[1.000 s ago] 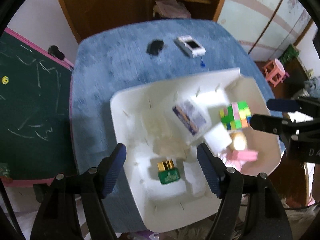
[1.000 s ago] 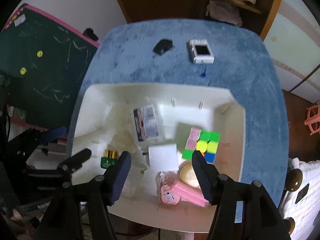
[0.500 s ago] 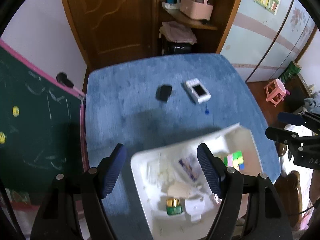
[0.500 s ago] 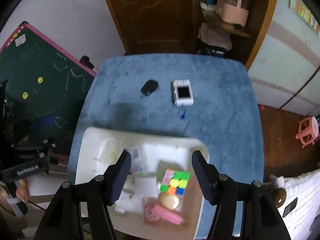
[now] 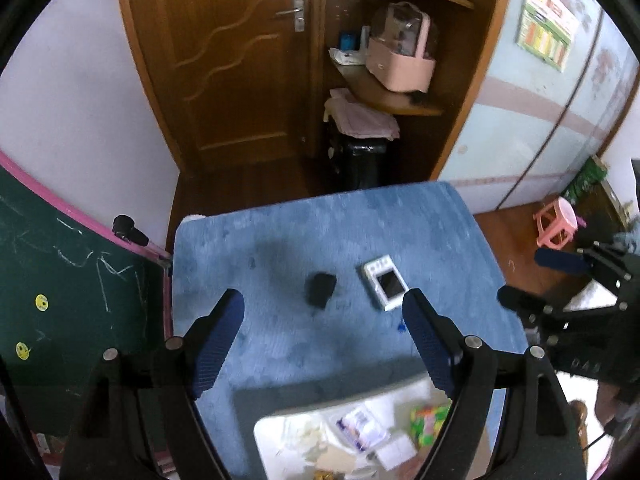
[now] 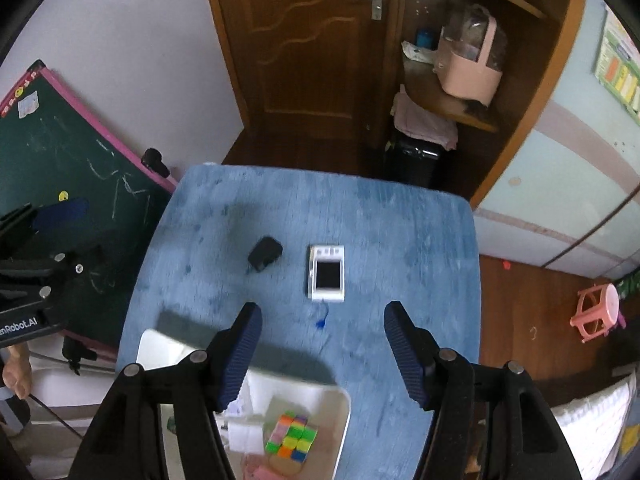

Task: Organize rigid objects
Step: 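Move the left tool to the black plug adapter while the right tool approaches the white handheld device, then grasp the black plug adapter with the left tool while the right tool grasps the white device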

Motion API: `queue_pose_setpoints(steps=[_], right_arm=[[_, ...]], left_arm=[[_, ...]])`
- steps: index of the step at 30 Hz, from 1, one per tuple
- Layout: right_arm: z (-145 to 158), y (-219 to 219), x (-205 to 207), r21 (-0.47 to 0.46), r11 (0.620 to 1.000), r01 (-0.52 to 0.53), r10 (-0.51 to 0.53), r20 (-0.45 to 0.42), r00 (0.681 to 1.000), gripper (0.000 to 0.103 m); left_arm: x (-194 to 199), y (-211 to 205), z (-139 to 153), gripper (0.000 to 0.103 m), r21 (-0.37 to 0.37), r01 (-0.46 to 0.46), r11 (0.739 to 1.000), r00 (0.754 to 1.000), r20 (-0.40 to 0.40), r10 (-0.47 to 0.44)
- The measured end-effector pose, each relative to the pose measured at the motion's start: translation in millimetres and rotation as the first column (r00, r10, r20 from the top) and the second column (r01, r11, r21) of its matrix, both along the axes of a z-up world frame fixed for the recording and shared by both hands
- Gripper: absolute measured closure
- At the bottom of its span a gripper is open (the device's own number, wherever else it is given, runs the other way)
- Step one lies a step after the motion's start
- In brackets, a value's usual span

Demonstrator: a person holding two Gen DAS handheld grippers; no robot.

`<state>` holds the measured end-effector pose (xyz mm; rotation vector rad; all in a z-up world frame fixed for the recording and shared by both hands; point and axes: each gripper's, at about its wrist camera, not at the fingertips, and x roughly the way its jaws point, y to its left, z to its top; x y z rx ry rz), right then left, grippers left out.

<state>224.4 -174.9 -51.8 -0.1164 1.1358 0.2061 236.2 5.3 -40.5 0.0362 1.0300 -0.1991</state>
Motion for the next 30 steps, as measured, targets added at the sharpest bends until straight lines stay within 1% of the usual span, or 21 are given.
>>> queue_pose_setpoints(steps=[2, 4, 6, 8, 11, 12, 14, 15, 17, 18, 20, 22, 24, 26, 27, 30], right_arm=[[-1.8, -2.0, 14.2, 0.013, 1.000, -0.008, 0.008, 0.008, 1.000, 0.030], [-11.3, -3.6, 32.8, 0.035, 0.999, -0.018, 0.018, -0.011, 1.000, 0.029], [-24.9, -5.3, 49.1, 0.062, 0.998, -0.021, 0.024, -0.041, 0.999, 0.029], [-44.4, -6.6, 65.5, 0.077, 0.997, -0.014, 0.020, -0.082, 0.996, 0.029], [-77.6, -4.4, 85.3, 0.082, 0.996, -0.021, 0.032, -0.130, 0.991, 0.029], [-87.1, -3.1, 89.3, 0.084, 0.996, -0.024, 0.036, -0.142, 0.989, 0.029], [-113.0, 0.1, 100.9, 0.080, 0.997, -0.023, 0.037, -0.175, 0.984, 0.029], [-125.1, 1.3, 105.7, 0.082, 0.996, -0.020, 0.036, -0.192, 0.981, 0.029], [-154.9, 4.4, 113.7, 0.075, 0.997, -0.010, 0.027, -0.229, 0.973, 0.029], [-167.9, 5.5, 116.7, 0.074, 0.997, -0.005, 0.023, -0.248, 0.968, 0.029], [-195.1, 7.7, 121.6, 0.070, 0.998, -0.005, 0.025, -0.286, 0.958, 0.029], [-215.7, 8.5, 126.0, 0.046, 0.999, 0.000, 0.014, -0.304, 0.953, 0.029], [-228.6, 8.8, 128.3, 0.043, 0.999, 0.004, 0.010, -0.316, 0.949, 0.029], [-240.8, 9.9, 129.4, 0.042, 0.999, 0.003, 0.011, -0.328, 0.945, 0.029], [-244.3, 11.5, 129.3, 0.042, 0.999, -0.002, 0.016, -0.330, 0.944, 0.029], [-254.7, 17.1, 128.7, 0.014, 1.000, -0.027, 0.030, -0.331, 0.943, 0.029]], left_arm=[[18.1, -2.4, -7.1, 0.015, -0.013, -0.029, 1.000, 0.999, -0.033, 0.029], [34.2, -6.0, -17.9, 0.014, -0.040, -0.049, 0.998, 0.996, -0.080, 0.046], [50.5, -7.0, -32.5, 0.014, -0.057, -0.097, 0.994, 0.987, -0.130, 0.089], [65.5, -9.3, -49.9, 0.014, -0.073, -0.138, 0.988, 0.977, -0.175, 0.123], [85.7, -11.3, -82.1, 0.014, -0.105, -0.208, 0.973, 0.949, -0.263, 0.174], [92.5, -10.5, -96.5, 0.014, -0.112, -0.249, 0.962, 0.932, -0.297, 0.207], [101.5, -9.6, -118.4, 0.014, -0.118, -0.301, 0.946, 0.908, -0.340, 0.246], [106.0, -8.7, -132.6, 0.014, -0.116, -0.338, 0.934, 0.888, -0.369, 0.276], [110.6, -7.3, -153.5, 0.014, -0.111, -0.383, 0.917, 0.862, -0.399, 0.312], [113.4, -5.9, -167.8, 0.014, -0.105, -0.419, 0.902, 0.841, -0.421, 0.341], [115.7, -2.9, -185.7, 0.014, -0.109, -0.463, 0.879, 0.813, -0.447, 0.373], [116.7, 0.4, -205.1, 0.014, -0.112, -0.516, 0.849, 0.776, -0.482, 0.408], [116.8, 2.7, -221.7, 0.014, -0.113, -0.554, 0.825, 0.749, -0.501, 0.434], [116.0, 3.9, -231.1, 0.014, -0.110, -0.582, 0.806, 0.728, -0.513, 0.456], [114.9, 5.5, -236.9, 0.014, -0.112, -0.600, 0.792, 0.715, -0.520, 0.467], [113.8, 8.7, -246.4, 0.014, -0.110, -0.635, 0.765, 0.687, -0.533, 0.494]])
